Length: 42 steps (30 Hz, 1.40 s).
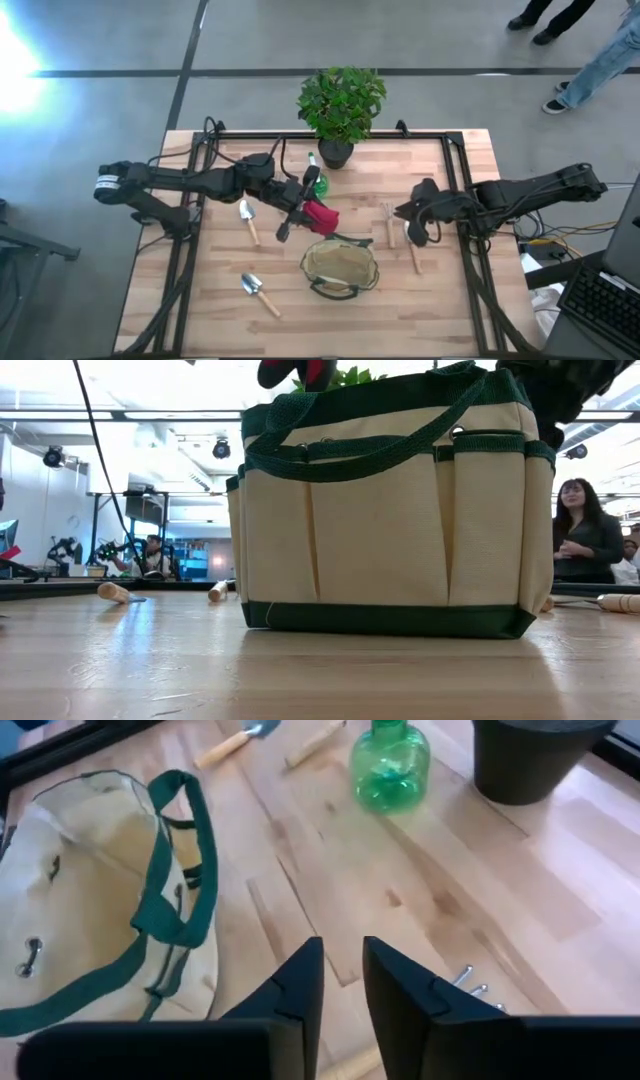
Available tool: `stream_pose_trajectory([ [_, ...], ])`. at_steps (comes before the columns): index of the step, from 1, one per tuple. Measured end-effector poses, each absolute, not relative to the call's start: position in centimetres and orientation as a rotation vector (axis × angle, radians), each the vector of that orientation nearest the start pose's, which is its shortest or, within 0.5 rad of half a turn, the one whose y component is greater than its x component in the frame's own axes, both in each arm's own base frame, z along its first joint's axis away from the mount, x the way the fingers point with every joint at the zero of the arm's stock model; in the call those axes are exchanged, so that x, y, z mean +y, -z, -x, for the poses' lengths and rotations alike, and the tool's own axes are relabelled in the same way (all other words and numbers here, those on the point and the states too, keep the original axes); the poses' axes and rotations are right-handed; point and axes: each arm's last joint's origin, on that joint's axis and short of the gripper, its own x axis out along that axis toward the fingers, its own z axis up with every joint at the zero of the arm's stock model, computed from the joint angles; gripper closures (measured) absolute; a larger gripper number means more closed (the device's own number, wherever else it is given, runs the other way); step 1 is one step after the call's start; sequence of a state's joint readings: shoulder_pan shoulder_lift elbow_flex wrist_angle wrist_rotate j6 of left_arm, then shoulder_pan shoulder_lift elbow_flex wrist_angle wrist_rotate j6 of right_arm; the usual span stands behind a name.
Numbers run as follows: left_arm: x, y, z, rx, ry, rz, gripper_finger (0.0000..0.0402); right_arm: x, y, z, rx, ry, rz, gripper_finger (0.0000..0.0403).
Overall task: Pick & Place Garden tools in Gardening bag
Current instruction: Put the red gloves into the green gardening bag
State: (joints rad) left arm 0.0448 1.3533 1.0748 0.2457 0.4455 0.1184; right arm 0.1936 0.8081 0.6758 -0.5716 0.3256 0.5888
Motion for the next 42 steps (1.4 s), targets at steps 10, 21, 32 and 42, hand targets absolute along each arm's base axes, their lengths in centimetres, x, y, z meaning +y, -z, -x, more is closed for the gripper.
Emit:
stream_pose_trajectory([
  [10,0.3,-34.7,-31.2,0.017,0.277,-0.134,0.0313,1.9,-25.4,-15.5,0.585,0.395,-0.361,0.0348],
  [21,-0.7,-33.6,-32.4,0.02,0.313,-0.146,0.0313,1.8,-25.3,-15.5,0.588,0.409,-0.346,0.0351],
  [32,-1.1,-31.2,-31.3,-0.105,0.376,-0.068,0.0313,1.8,-25.0,-15.5,0.601,0.41,-0.338,0.0354],
  [42,-1.4,-29.8,-30.5,-0.13,0.416,-0.032,0.0313,1.7,-25.0,-15.5,0.589,0.435,-0.328,0.0355],
])
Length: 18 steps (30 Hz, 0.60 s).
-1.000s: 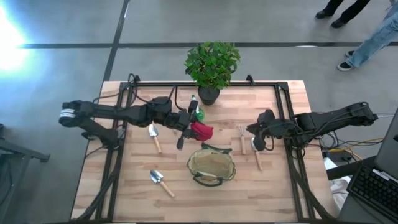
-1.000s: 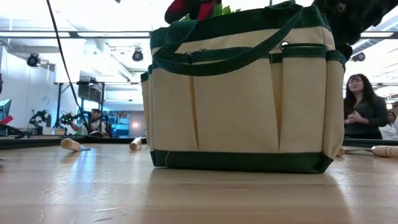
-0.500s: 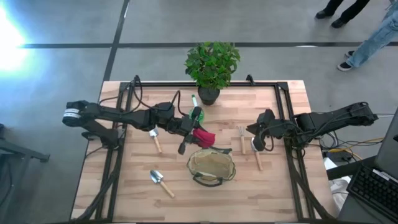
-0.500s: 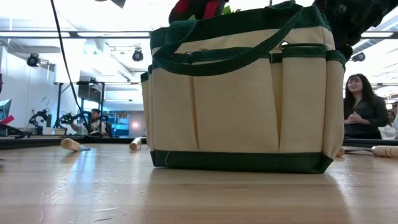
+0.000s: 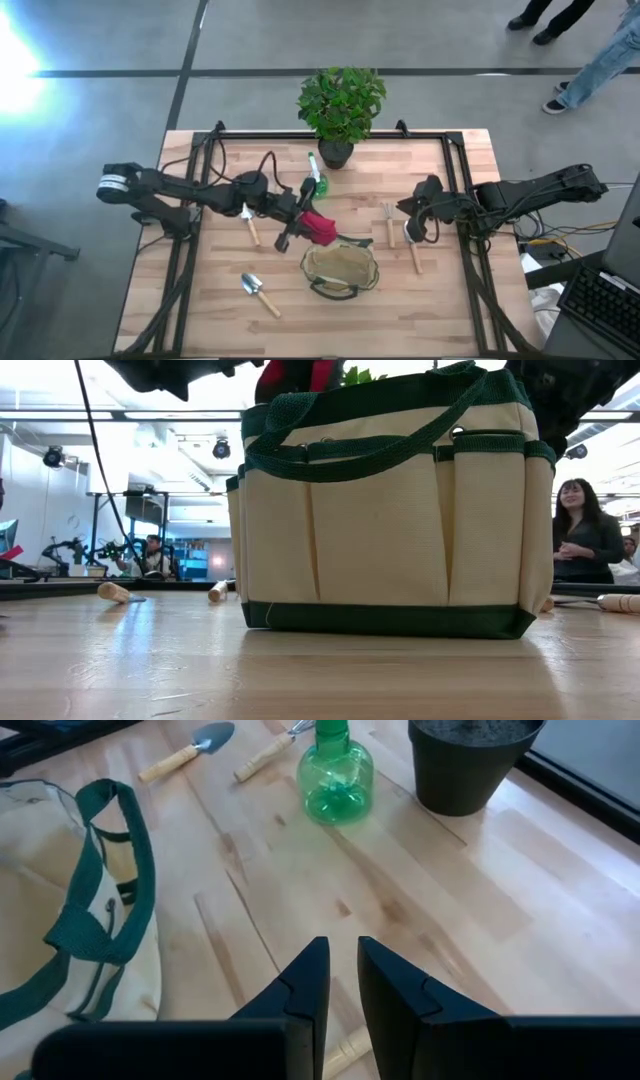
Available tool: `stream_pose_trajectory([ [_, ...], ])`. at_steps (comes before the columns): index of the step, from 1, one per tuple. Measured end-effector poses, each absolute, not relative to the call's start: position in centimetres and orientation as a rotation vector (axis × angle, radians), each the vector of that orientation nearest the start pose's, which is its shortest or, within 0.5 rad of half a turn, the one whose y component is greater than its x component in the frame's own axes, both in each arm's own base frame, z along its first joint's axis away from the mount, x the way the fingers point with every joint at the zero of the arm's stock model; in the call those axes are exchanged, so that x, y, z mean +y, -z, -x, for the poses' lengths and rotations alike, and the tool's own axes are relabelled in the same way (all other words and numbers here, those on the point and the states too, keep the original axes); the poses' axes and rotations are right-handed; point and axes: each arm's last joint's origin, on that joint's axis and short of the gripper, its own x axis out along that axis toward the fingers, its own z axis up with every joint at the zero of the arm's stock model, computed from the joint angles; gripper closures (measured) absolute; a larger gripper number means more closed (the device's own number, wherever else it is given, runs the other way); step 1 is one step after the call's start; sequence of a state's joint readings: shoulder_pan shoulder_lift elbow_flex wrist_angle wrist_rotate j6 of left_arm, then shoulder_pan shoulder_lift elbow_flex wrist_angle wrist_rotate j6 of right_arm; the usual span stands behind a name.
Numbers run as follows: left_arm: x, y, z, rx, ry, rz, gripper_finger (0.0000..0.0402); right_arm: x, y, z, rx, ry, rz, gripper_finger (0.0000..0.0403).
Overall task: Pick & Place Garden tools in Gardening bag
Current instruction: Put the red gloves into the green gardening bag
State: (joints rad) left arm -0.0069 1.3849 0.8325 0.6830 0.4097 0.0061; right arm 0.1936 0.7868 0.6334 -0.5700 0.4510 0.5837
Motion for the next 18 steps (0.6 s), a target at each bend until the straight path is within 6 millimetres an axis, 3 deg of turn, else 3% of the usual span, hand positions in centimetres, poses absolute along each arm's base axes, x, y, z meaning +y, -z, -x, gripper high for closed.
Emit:
stream_pose_trajectory([
  [18,-2.8,-27.9,-29.5,-0.23,0.463,-0.056,0.0313,1.6,-25.1,-15.5,0.56,0.483,-0.312,0.0355],
])
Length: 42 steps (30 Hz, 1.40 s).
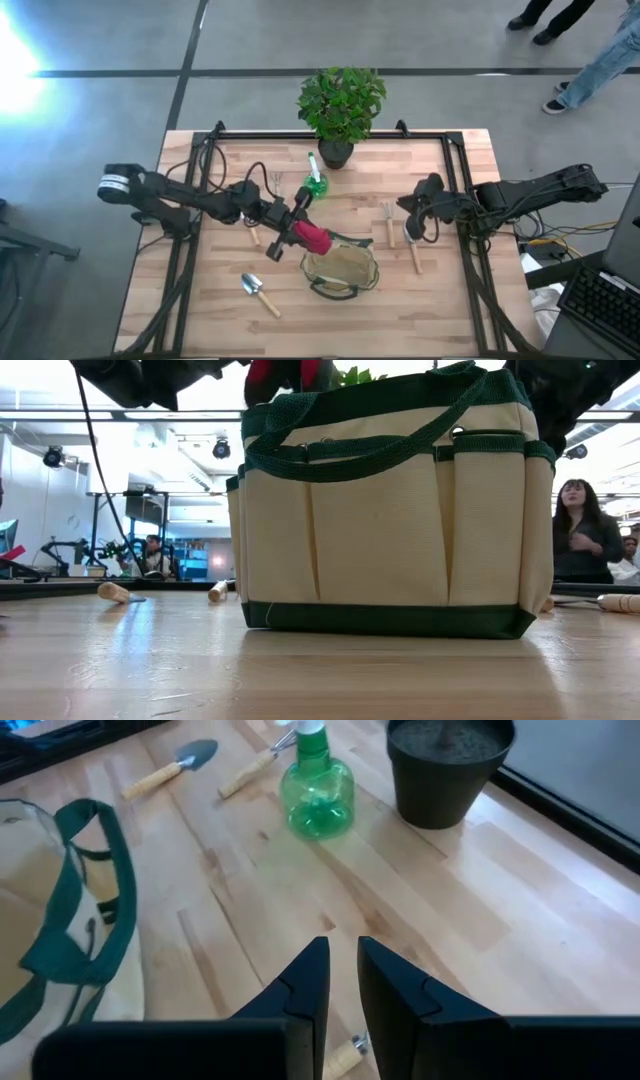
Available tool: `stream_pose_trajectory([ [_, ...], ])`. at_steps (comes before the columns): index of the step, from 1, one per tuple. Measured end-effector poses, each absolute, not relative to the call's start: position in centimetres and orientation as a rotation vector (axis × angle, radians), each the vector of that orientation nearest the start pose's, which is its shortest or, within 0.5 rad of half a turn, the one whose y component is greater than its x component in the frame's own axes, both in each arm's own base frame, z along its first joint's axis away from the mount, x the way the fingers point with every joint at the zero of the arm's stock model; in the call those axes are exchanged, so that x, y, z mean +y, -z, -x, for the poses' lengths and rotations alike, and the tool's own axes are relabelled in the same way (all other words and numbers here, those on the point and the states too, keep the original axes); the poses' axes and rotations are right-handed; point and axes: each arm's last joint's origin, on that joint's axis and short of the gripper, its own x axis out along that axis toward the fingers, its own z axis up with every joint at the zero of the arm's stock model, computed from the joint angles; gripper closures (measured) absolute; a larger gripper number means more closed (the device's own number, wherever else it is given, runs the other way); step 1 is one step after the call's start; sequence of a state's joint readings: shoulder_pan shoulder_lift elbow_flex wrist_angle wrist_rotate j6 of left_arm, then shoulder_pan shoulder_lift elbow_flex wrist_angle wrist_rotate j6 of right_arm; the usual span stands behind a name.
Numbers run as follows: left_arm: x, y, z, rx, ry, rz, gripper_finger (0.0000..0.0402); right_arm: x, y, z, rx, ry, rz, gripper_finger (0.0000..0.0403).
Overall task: Pick & Place Garden tools in Gardening bag
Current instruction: Put the red gloves into the green gardening bag
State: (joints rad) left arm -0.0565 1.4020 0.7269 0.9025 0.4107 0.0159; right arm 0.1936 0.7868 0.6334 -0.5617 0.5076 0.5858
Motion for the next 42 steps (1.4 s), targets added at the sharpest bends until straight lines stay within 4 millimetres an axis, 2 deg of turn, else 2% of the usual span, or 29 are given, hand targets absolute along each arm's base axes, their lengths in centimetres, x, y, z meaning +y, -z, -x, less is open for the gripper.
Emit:
stream_pose_trajectory([
  [9,-3.1,-25.2,-31.3,-0.192,0.47,-0.029,0.0313,1.6,-25.2,-15.6,0.54,0.497,-0.31,0.0355],
  [15,-3.3,-24.4,-31.9,-0.258,0.528,-0.007,0.0314,1.6,-25.2,-15.6,0.542,0.495,-0.303,0.0355],
  [21,-3.4,-23.8,-32.3,-0.254,0.574,0.006,0.0314,1.6,-25.2,-15.6,0.541,0.495,-0.303,0.0355],
  [26,-3.8,-24.0,-33.0,-0.252,0.641,0.015,0.0314,1.6,-25.2,-15.6,0.542,0.495,-0.303,0.0355],
  [36,-4.0,-22.3,-34.6,-0.204,0.647,0.021,0.0314,1.6,-25.2,-15.6,0.54,0.494,-0.303,0.0355],
  [42,-4.0,-21.7,-34.5,-0.209,0.648,0.019,0.0314,1.6,-25.2,-15.6,0.542,0.494,-0.302,0.0355],
])
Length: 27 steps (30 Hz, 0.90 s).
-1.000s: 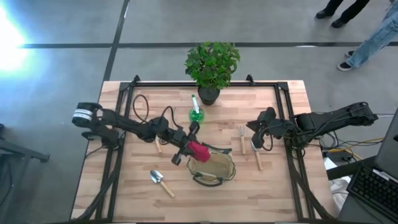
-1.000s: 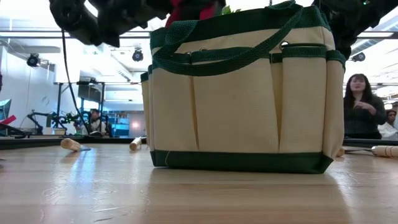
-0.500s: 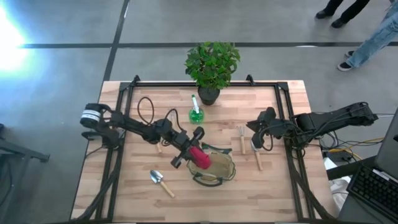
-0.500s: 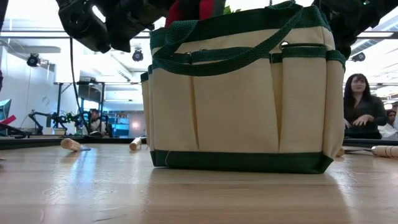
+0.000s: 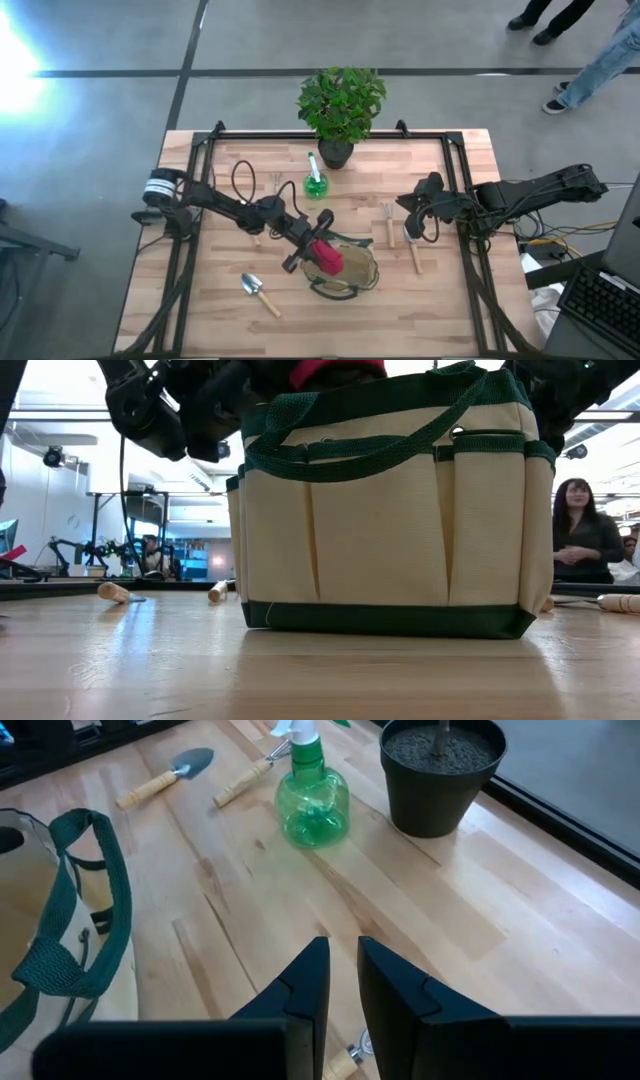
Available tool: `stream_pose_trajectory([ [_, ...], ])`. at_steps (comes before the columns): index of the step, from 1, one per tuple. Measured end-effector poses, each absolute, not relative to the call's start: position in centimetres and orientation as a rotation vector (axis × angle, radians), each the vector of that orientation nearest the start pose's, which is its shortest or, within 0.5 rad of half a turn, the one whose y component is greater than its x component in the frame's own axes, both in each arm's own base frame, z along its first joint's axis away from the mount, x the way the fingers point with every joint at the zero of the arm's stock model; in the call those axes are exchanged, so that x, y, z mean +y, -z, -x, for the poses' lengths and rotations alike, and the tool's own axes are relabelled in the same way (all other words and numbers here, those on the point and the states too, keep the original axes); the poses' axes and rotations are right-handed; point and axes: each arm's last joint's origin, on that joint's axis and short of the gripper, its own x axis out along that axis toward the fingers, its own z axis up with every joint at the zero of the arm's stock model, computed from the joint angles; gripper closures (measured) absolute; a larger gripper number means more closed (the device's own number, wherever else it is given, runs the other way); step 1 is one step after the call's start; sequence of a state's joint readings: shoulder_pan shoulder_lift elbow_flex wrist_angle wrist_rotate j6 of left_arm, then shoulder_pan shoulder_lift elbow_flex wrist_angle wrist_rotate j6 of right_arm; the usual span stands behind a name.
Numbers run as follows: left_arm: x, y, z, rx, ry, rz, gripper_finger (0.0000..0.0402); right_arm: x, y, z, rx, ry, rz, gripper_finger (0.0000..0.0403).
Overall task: Pick & Place Garden tools in Gardening bag
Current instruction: Put the red gloves into the green gardening bag
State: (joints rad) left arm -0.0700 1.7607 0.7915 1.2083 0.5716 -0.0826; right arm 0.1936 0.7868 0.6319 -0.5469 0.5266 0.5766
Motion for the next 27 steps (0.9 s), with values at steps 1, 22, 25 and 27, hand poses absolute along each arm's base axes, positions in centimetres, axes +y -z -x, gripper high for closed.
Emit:
stream_pose_trajectory([
  [1,-4.0,-21.5,-34.5,-0.203,0.648,0.02,0.0314,1.6,-25.2,-15.6,0.543,0.494,-0.302,0.0355],
  [22,-3.8,-19.2,-32.9,-0.159,0.611,0.034,0.0314,1.6,-25.2,-15.5,0.545,0.494,-0.301,0.0355],
  [25,-3.8,-18.8,-32.8,-0.149,0.609,0.029,0.0314,1.6,-25.2,-15.6,0.545,0.494,-0.301,0.0355],
  [27,-3.8,-18.6,-32.7,-0.146,0.606,0.015,0.0314,1.6,-25.2,-15.6,0.545,0.494,-0.301,0.0355],
])
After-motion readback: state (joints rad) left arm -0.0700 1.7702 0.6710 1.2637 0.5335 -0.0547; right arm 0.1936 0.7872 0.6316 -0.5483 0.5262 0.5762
